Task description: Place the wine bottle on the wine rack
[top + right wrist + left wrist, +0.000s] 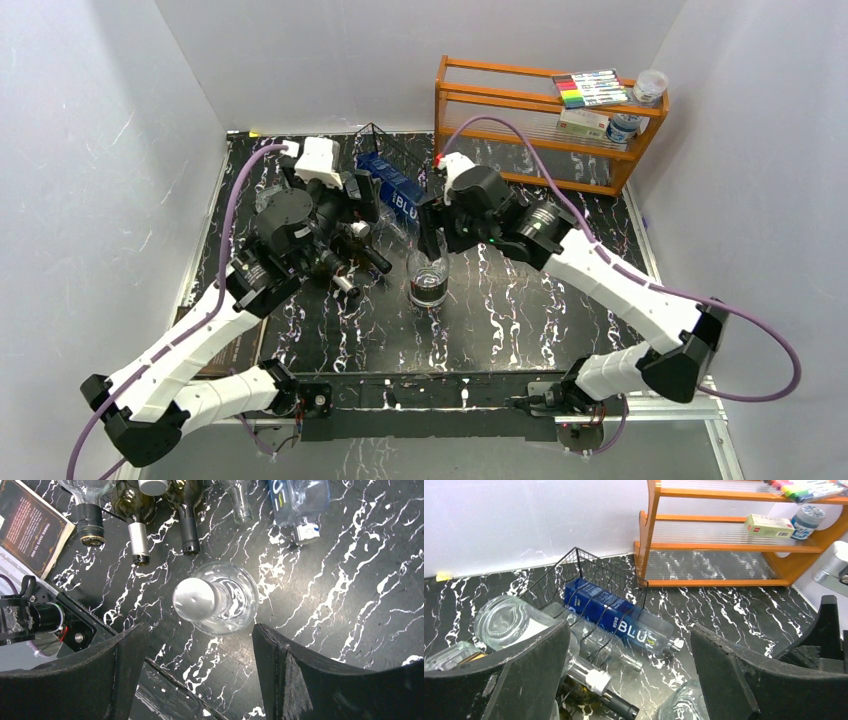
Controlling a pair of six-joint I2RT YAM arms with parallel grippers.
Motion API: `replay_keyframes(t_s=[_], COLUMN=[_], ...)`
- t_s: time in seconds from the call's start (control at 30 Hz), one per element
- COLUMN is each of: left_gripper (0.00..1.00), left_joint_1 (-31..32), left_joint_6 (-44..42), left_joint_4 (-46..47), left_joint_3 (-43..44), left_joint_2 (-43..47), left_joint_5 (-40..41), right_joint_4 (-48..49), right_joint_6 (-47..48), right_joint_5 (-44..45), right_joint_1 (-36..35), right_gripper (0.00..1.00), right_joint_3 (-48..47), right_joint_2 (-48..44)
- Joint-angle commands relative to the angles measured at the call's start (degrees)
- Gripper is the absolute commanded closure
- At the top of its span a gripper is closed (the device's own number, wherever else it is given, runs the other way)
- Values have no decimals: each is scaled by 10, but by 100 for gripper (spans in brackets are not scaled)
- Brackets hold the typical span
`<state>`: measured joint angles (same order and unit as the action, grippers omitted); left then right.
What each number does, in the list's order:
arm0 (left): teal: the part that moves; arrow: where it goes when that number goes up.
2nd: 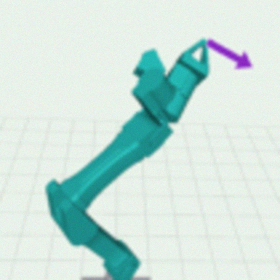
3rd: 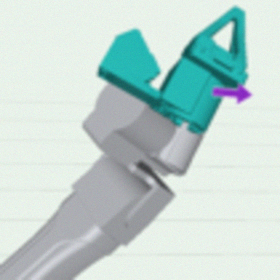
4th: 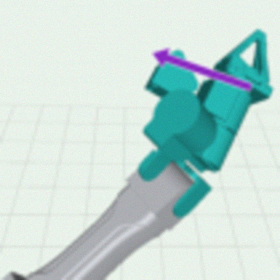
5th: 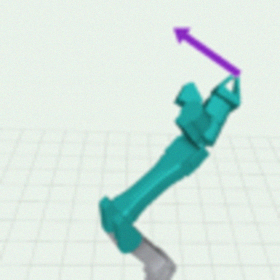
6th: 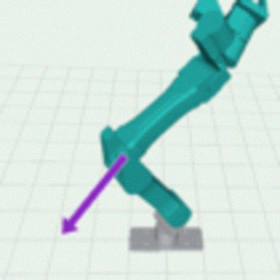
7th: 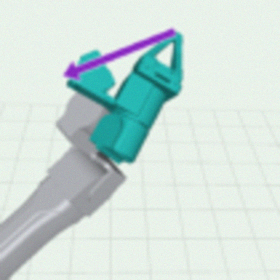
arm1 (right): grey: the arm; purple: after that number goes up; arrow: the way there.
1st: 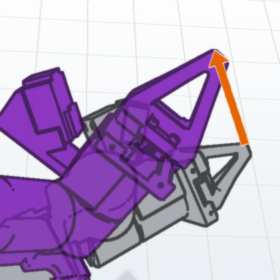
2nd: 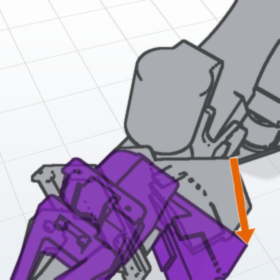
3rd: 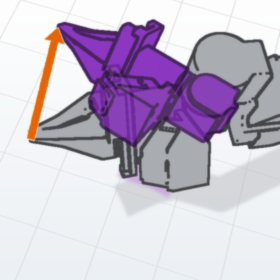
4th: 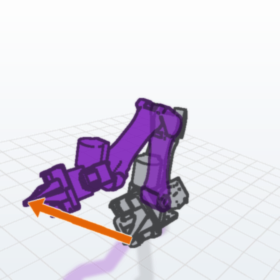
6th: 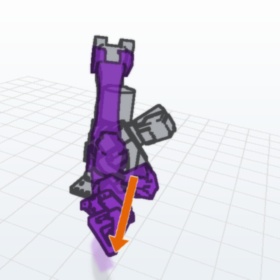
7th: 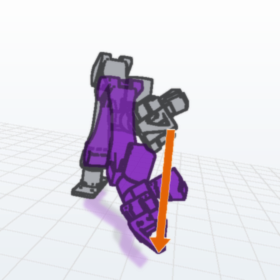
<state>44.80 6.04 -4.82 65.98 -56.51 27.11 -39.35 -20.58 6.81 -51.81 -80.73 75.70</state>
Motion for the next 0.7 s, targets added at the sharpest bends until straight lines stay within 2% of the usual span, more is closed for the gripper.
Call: replay_keyframes(t_s=[0.0, 0.1, 0.23, 0.33, 0.43, 0.53, 0.6, 0.67], left_gripper=[11, 11, 11, 11, 11, 11, 11, 11], left_joint_1=[-1, -1, -1, -1, -1, -1, -1, -1], left_joint_6=[23, 57, 136, 185, 210, 194, 179, 171], left_joint_4=[-18, -46, -44, -28, -22, -8, 1, 2], left_joint_3=[-26, -46, -93, -130, -154, -168, -172, -172], left_joint_2=[9, 15, 39, 48, 42, 31, 21, 6], left_joint_5=[46, 50, 48, 16, -15, -66, -108, -148], right_joint_4=[-10, -32, -30, -47, -58, -44, -39, -35], right_joint_6=[11, -1, -1, -1, -3, -6, -13, -29], right_joint_5=[57, 84, 68, 64, 62, 67, 71, 74], right_joint_1=[-21, -22, -22, -22, -22, -21, -15, -1], right_gripper=[15, 18, 24, 33, 51, 70, 77, 80], right_joint_3=[-55, -78, -82, -93, -104, -92, -85, -75], right_joint_2=[54, 90, 105, 120, 136, 131, 127, 114])
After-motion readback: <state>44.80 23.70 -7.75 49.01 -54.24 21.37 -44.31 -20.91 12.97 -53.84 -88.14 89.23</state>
